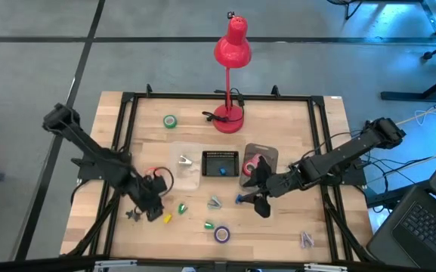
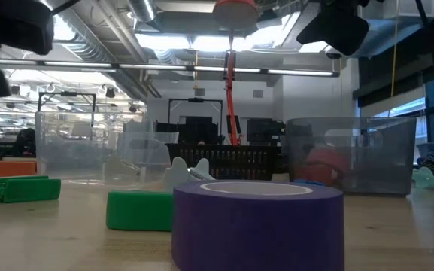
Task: Pick and place Stapler, Stapler remover, tape
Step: Put the yellow stapler into the black basket
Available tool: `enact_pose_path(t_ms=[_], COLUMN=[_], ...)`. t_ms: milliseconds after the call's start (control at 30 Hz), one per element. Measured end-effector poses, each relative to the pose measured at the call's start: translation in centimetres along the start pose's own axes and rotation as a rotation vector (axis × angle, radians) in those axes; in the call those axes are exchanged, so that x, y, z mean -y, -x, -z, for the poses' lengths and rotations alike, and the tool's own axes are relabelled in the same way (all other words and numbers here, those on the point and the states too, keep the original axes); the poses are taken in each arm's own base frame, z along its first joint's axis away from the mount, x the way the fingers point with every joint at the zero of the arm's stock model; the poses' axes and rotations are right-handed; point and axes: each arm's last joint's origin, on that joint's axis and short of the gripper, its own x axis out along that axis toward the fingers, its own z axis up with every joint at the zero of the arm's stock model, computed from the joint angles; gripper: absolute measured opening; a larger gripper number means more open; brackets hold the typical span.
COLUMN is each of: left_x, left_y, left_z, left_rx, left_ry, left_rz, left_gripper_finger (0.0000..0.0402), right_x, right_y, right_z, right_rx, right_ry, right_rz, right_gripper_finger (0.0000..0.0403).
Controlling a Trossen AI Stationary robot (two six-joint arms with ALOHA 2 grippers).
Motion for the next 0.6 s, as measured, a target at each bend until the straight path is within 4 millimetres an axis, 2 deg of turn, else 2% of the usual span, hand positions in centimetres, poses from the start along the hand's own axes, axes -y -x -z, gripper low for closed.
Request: enact_pose_path(t_ms=[267,600], left_x=[2.1,1.9], left_y=[-3.2,-5.7], left_z=[0.9,1.5], left_rx=[0.008,-0.042], left_ry=[0.144,0.187], left_rz=[0.086,0.019], left_gripper_finger=[0.0177,0.0177], right_x=[0.0,0.0], right_y=[0.0,0.0], right_z=[0.0,0.0], right_rx=[0.002,0.002], right_ry=[-0.001,0.005], right_rz=[-0.001,-0.001], right_gripper_finger=[0.0269,0.0269])
